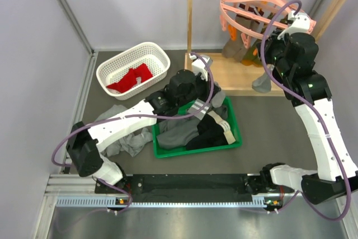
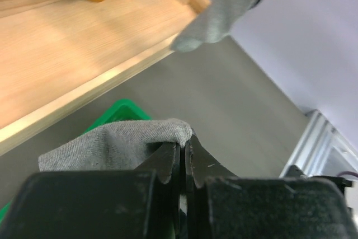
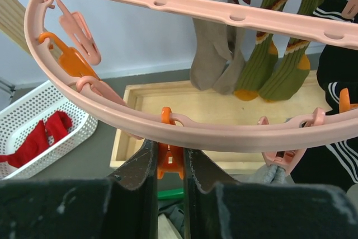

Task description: Remove the socks clipped to the hanger

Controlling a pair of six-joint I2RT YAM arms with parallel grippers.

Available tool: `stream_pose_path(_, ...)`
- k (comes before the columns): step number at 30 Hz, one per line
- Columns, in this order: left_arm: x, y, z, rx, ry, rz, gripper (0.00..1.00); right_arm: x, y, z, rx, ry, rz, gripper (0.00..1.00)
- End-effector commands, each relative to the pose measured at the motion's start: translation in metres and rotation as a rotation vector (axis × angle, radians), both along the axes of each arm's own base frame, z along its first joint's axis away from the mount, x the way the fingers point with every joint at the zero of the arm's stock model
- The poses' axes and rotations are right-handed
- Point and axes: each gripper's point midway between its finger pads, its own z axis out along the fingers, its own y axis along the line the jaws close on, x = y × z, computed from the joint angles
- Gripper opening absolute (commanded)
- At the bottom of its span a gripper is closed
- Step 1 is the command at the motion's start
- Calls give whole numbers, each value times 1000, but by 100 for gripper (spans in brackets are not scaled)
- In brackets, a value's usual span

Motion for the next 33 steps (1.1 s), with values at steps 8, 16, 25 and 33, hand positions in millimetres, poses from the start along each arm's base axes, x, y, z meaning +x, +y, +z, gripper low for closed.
stream_pose_path(8,128,190,51,-55,-4,525,0,-18,7,35,64,-123,45,0)
stream_pose_path(16,197,287,0,-7,114,743,0,-29,24,38,141,-131,134,0)
stream_pose_path(25,248,337,-103,15,332,829,0,-41,34,44,177,-139,199,0)
stream_pose_path(33,252,329,-115,20,321,771,63,-45,35,39,193,-130,206,0)
